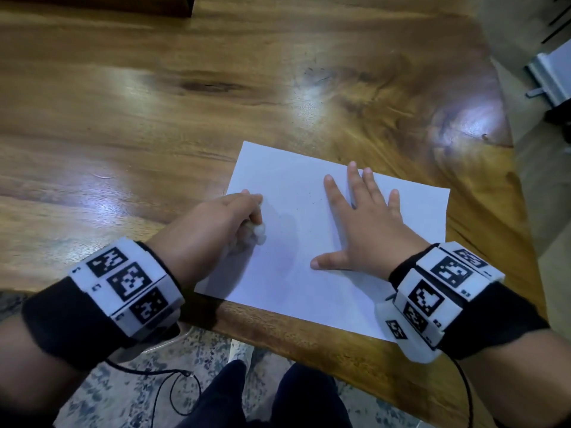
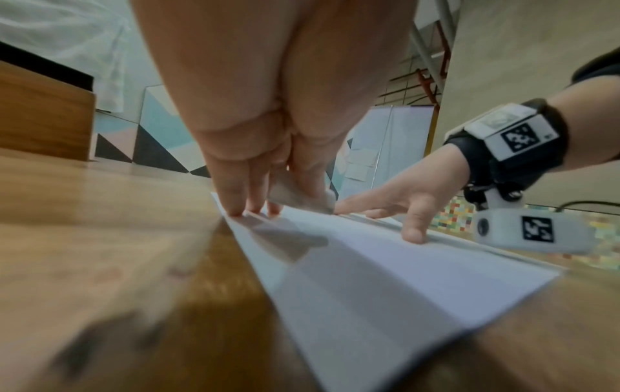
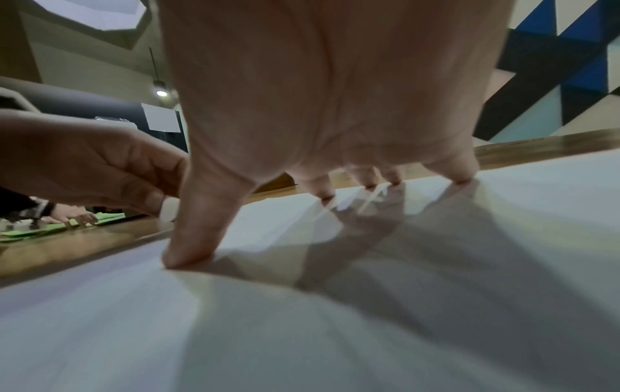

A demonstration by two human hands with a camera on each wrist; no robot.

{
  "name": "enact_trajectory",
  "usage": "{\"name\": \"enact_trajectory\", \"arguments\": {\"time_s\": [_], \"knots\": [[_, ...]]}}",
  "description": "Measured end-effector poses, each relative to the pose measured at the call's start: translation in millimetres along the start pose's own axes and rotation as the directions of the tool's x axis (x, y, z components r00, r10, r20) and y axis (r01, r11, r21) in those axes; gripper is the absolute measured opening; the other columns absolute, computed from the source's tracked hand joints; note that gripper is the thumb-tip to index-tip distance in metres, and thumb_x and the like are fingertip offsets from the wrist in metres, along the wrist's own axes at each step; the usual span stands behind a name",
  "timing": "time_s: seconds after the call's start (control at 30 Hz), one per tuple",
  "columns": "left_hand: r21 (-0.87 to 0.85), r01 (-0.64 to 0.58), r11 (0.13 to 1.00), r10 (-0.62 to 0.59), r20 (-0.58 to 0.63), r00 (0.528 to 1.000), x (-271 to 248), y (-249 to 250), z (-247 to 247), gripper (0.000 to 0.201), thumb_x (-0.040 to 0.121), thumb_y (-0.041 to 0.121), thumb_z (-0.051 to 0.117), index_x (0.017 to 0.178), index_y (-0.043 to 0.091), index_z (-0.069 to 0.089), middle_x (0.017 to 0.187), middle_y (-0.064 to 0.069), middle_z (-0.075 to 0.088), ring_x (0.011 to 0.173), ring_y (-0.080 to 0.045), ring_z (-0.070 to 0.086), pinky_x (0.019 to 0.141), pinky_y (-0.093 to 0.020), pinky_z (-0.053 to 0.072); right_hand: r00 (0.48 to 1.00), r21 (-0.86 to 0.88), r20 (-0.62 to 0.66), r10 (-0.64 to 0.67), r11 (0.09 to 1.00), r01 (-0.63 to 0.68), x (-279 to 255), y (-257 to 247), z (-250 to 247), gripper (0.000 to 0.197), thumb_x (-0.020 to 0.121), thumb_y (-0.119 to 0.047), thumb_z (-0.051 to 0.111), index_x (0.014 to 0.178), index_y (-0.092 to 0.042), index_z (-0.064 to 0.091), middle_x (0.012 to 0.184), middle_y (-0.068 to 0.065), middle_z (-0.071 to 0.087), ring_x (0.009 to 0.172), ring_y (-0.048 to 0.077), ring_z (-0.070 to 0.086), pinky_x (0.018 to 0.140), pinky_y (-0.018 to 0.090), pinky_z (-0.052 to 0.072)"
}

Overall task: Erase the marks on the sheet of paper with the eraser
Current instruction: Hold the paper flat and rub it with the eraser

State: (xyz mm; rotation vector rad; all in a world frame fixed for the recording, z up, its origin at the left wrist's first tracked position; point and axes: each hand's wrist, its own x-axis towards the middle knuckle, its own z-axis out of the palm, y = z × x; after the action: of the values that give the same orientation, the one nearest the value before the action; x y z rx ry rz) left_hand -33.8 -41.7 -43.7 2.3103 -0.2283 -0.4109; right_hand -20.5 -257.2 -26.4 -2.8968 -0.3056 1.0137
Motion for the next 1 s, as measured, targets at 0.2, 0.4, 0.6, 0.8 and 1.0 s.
{"name": "enact_trajectory", "arguments": {"time_s": [0.2, 0.4, 0.6, 0.8, 1.0], "knots": [[0.193, -0.052, 0.980, 0.055, -0.011, 0.998, 28, 23, -13, 0.011, 0.078, 0.010, 0.061, 0.089, 0.009, 0.062, 0.088, -0.015, 0.057, 0.081, -0.032, 0.056, 0.072, -0.030, 0.037, 0.997, 0.018, -0.019, -0.076, 0.997, 0.076, -1, -12, 5, 0.115, 0.066, -0.071, 0.062, 0.143, -0.045, -0.019, 0.152, -0.008, -0.034, 0.140, 0.022, -0.031, 0.110, 0.064, -0.009], [0.368, -0.233, 0.900, 0.208, 0.105, 0.972, 21, 22, -11, 0.008, 0.074, 0.020, 0.063, 0.070, 0.013, 0.067, 0.075, -0.010, 0.060, 0.071, -0.031, 0.059, 0.063, -0.036, 0.047, 0.998, 0.011, -0.018, -0.061, 0.998, 0.061, 0, -12, 5, 0.116, 0.064, -0.075, 0.061, 0.143, -0.046, -0.020, 0.152, -0.008, -0.033, 0.140, 0.022, -0.031, 0.110, 0.065, -0.007], [0.232, -0.110, 0.966, 0.067, 0.188, 0.980, 5, 21, -24, 0.028, 0.068, 0.042, 0.063, 0.071, 0.015, 0.071, 0.069, -0.006, 0.068, 0.067, -0.020, 0.062, 0.056, -0.021, 0.033, 0.997, 0.007, -0.025, -0.069, 0.998, 0.069, 0, -11, 7, 0.115, 0.066, -0.074, 0.060, 0.143, -0.045, -0.020, 0.152, -0.007, -0.034, 0.139, 0.023, -0.032, 0.109, 0.066, -0.008], [0.289, -0.011, 0.957, 0.014, -0.007, 1.000, 38, 24, -22, 0.011, 0.071, 0.021, 0.072, 0.072, 0.010, 0.069, 0.068, -0.009, 0.065, 0.066, -0.024, 0.058, 0.047, -0.013, 0.031, 0.998, 0.021, -0.028, -0.059, 0.998, 0.059, 1, -13, 6, 0.116, 0.063, -0.074, 0.063, 0.141, -0.050, -0.019, 0.152, -0.008, -0.032, 0.139, 0.023, -0.032, 0.109, 0.066, -0.008], [0.276, -0.015, 0.961, -0.018, 0.119, 0.993, 22, 28, -29, 0.009, 0.069, 0.022, 0.075, 0.076, 0.017, 0.071, 0.070, 0.001, 0.069, 0.072, -0.016, 0.061, 0.058, -0.015, 0.038, 0.998, 0.007, -0.025, -0.059, 0.998, 0.059, 1, -13, 7, 0.117, 0.062, -0.075, 0.063, 0.141, -0.049, -0.021, 0.152, -0.006, -0.034, 0.138, 0.025, -0.033, 0.107, 0.068, -0.008]]}}
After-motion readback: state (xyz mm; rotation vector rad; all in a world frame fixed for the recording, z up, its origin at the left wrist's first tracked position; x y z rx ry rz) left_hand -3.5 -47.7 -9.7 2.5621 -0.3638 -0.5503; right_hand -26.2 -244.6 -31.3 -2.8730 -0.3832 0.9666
